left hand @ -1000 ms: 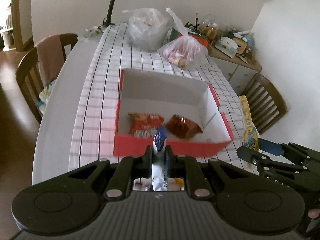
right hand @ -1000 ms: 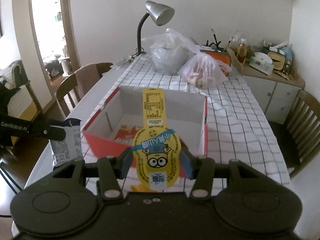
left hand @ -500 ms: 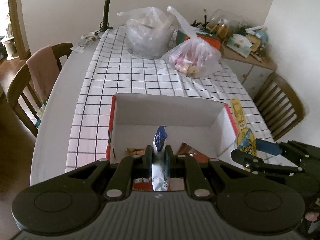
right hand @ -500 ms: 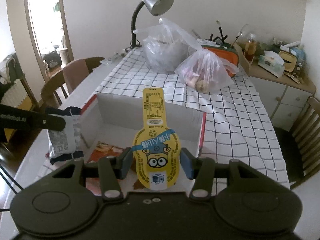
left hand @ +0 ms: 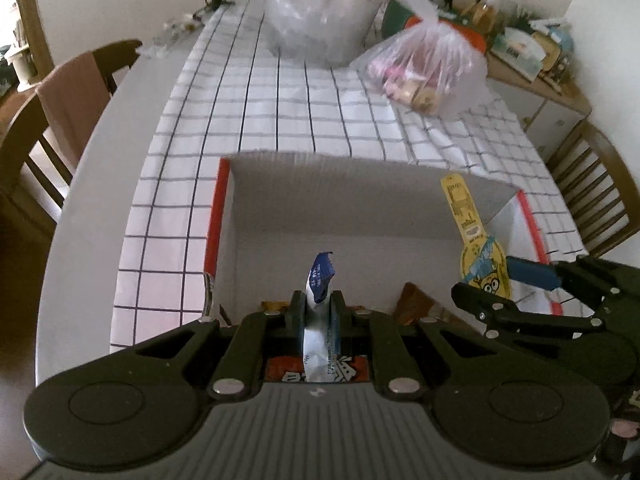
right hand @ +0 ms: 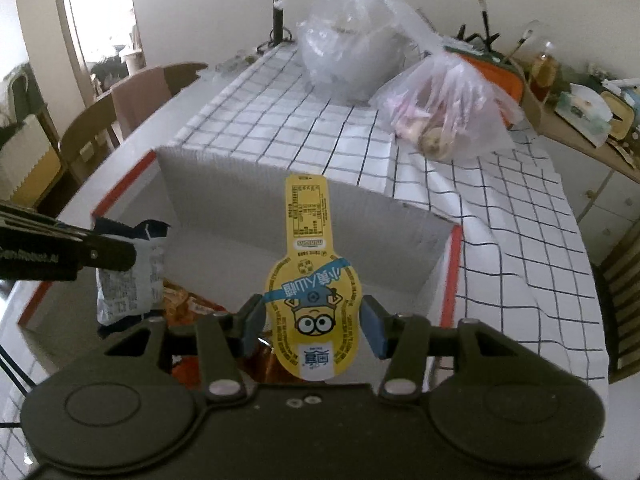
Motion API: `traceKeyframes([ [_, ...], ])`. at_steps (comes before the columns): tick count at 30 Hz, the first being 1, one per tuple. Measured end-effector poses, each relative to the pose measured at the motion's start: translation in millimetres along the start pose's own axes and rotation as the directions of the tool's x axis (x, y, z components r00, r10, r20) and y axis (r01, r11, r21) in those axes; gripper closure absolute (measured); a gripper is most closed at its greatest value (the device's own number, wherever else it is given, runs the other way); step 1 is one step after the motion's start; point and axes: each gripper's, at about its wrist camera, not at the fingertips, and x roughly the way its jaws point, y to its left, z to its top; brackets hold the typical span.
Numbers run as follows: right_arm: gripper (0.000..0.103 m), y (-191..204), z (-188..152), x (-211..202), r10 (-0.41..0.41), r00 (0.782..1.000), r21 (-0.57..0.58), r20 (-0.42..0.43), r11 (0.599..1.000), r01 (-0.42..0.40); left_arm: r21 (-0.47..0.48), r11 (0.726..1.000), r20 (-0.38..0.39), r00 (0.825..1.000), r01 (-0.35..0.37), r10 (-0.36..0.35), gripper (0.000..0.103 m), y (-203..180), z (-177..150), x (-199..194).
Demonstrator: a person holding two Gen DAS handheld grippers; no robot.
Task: Organize snacks
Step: 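Carry the white packet and the Minion snack stick over the red box, then release both items into the red box and withdraw both tools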
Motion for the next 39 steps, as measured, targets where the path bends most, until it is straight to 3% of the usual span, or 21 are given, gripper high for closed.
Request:
traceKeyframes([
  [17,0.051,-3,-14,29,-0.011,0.996,-0.012,-0.085,1.0,0.01,0.003,0.999,-0.031,0.999,-0.038,0.038,0.088,3,6,17],
  [19,0.049,-2,-14,27,-0.009,0.997,-0.01,-0.082,1.0,0.008,-0.001,0.999,-0.031,0.999,-0.037,0.037,0.086,3,6,17],
  [21,0.045,-2,-15,23,-0.008,0.997,-0.008,-0.074,1.0,0.007,-0.016,0.999,-0.031,0.999,-0.033,0.032,0.074,5,5,14],
  [28,0.04,-4,-14,0,0.001,0.999,0.013,-0.033,1.0,0.0,-0.032,0.999,0.005,1.0,-0.022,0.023,0.07,4,-2,-7],
  [32,0.037,-4,-15,-15,0.01,1.0,0.029,-0.008,1.0,-0.01,-0.026,1.0,0.043,0.999,-0.009,0.01,0.057,1,-8,-25],
  [39,0.029,1,-17,-51,0.028,0.998,0.052,0.055,0.998,-0.031,-0.013,1.0,0.102,0.995,0.001,0.0,0.048,-4,-23,-57],
])
